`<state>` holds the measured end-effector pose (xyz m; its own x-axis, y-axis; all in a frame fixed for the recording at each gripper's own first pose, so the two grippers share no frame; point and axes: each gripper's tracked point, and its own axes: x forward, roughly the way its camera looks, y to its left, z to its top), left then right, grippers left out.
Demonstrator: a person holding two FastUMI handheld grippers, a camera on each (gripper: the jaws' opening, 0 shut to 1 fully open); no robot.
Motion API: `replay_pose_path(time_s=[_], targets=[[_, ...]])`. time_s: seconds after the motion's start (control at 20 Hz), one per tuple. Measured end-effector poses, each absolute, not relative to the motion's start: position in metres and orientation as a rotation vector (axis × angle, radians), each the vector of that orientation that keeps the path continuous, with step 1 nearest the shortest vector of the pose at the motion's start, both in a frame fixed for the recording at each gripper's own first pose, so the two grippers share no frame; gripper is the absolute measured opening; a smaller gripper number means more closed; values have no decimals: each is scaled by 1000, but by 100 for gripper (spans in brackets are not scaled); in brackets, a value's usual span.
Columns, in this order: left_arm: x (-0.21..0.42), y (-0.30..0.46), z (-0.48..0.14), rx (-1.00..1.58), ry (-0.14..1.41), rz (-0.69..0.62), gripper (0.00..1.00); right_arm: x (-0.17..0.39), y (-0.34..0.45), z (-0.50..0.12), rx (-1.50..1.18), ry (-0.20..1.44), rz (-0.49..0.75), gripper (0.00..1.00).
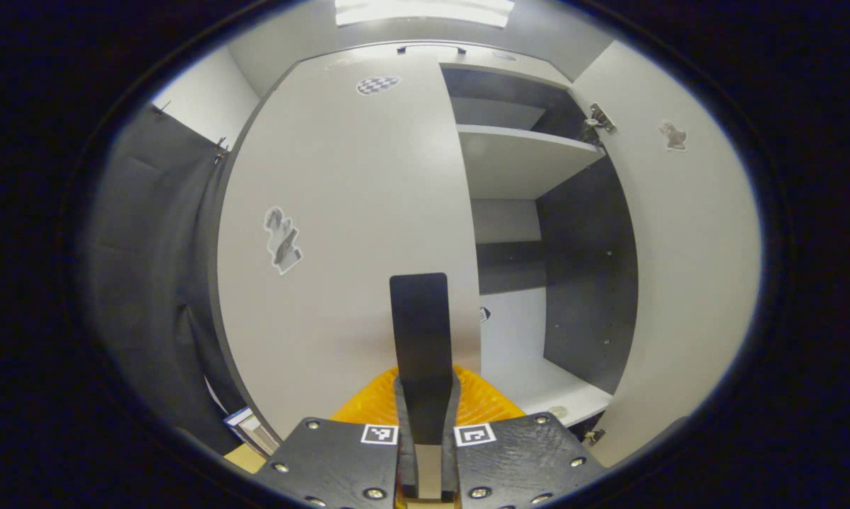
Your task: Open the right door of the double-door shoe cabinet with the right hand, and open the left door with the left hand.
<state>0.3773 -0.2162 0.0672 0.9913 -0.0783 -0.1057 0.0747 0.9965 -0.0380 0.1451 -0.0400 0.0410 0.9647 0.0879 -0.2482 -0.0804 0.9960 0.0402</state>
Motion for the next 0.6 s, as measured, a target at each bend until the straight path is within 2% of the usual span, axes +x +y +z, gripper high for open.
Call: replay_pose_path(time_s=[0.2,0.25,0.55,0.6], targets=[[364,-210,71,-49,108,-93,14,142,-32,43,33,243,104,100],[359,-208,72,-51,111,-101,15,140,-30,42,32,243,105,96],[328,-192,75,-72,110,-133,16,132,-20,43,19,249,123,96],[320,-187,74,-75,112,-138,13,132,-20,43,15,247,121,100]])
